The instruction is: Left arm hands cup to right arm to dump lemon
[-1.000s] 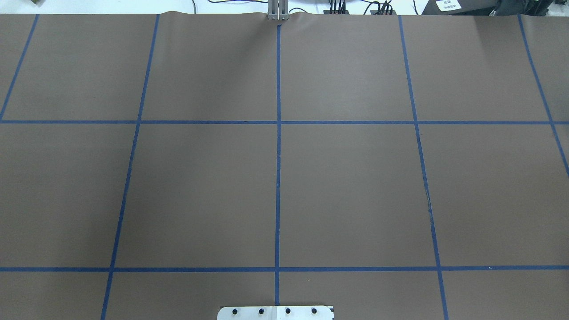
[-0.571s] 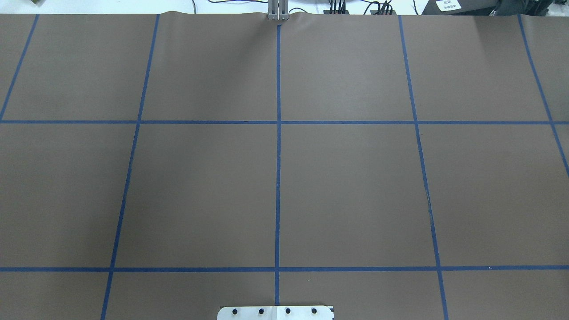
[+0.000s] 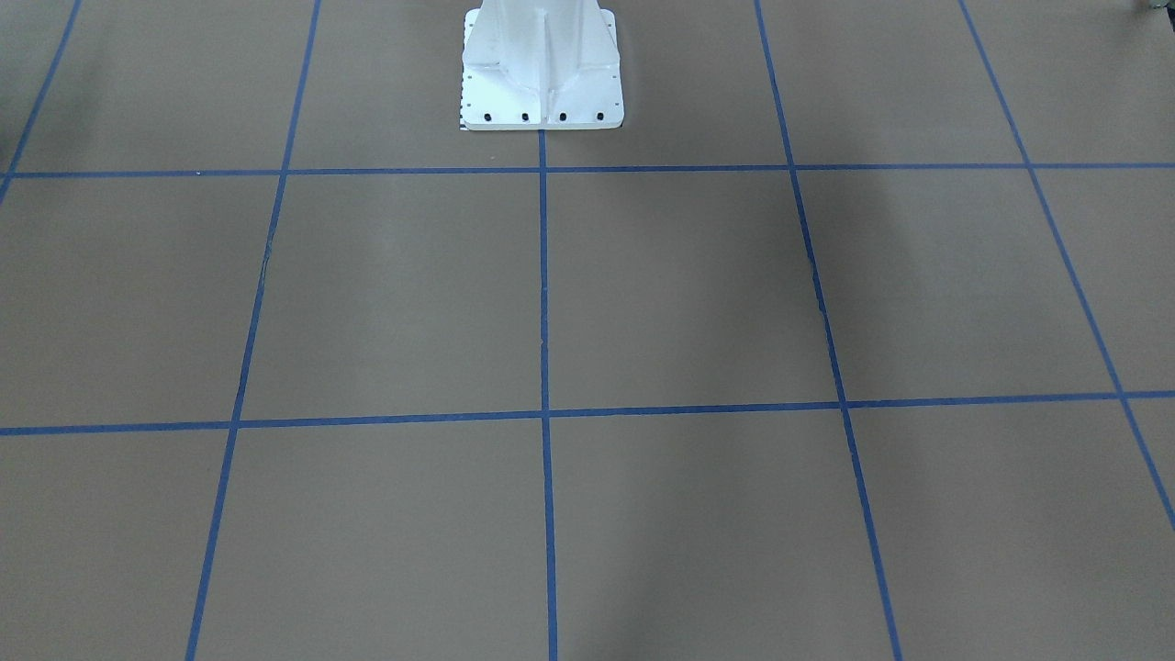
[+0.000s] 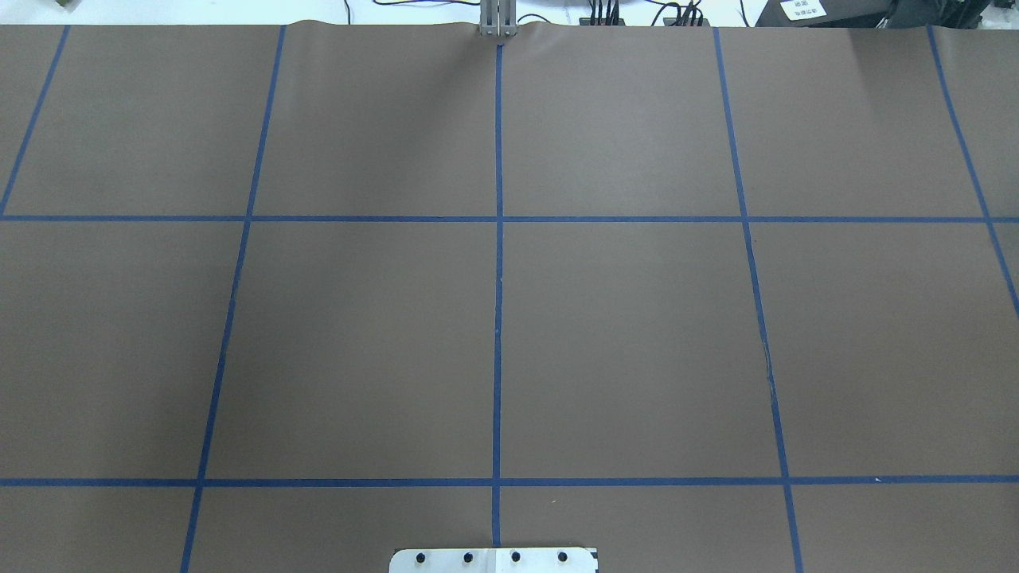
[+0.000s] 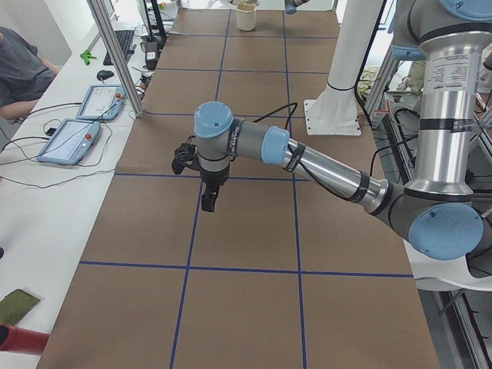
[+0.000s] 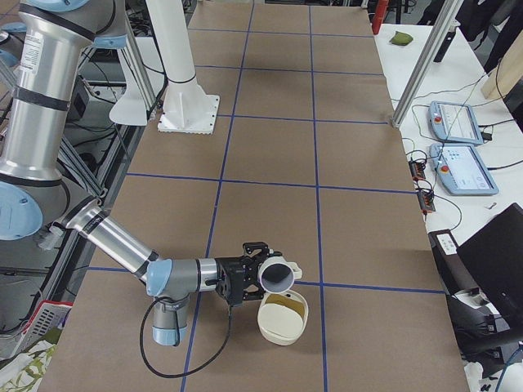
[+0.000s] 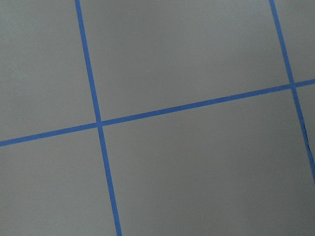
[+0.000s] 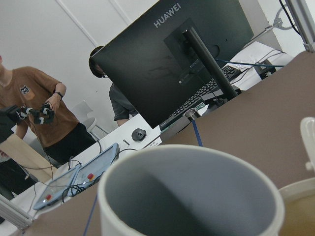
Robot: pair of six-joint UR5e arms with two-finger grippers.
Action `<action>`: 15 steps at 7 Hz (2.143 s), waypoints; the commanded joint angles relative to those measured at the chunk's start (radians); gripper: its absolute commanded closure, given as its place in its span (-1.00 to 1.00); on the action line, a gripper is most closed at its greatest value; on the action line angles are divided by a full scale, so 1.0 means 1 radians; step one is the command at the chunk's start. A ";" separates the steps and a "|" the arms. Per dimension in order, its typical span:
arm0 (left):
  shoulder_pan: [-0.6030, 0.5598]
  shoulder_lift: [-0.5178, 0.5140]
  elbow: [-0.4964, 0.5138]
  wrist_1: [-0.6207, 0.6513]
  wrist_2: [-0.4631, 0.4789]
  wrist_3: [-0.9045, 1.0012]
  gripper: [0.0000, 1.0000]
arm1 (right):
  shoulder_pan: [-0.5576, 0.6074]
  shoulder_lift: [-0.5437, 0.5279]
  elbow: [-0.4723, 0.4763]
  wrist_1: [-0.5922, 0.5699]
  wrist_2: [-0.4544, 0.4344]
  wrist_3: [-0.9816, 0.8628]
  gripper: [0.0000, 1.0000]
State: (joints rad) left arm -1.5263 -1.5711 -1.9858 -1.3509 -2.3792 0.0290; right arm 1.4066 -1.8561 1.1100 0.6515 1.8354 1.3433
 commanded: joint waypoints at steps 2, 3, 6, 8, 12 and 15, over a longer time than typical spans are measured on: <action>0.000 0.003 0.001 -0.001 0.000 0.000 -1.00 | 0.000 -0.008 0.004 -0.097 -0.005 -0.652 1.00; 0.000 0.003 0.002 -0.001 0.000 0.000 -1.00 | 0.000 -0.005 0.011 -0.117 -0.008 -0.738 1.00; 0.000 0.005 0.002 -0.002 0.000 0.000 -1.00 | 0.000 0.006 0.033 -0.116 -0.011 -0.736 0.93; 0.000 0.005 -0.007 -0.010 0.002 0.012 -1.00 | -0.001 0.014 0.080 -0.119 -0.008 -0.622 0.93; 0.000 -0.001 -0.017 -0.108 -0.033 -0.001 -1.00 | -0.096 0.176 0.120 -0.148 0.044 -0.667 1.00; 0.012 -0.047 -0.015 -0.143 -0.046 -0.006 -1.00 | -0.214 0.349 0.125 -0.278 0.031 -0.703 1.00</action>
State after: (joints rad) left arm -1.5190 -1.5884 -2.0016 -1.4898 -2.4225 0.0235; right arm 1.2390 -1.5737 1.2318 0.4272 1.8705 0.6575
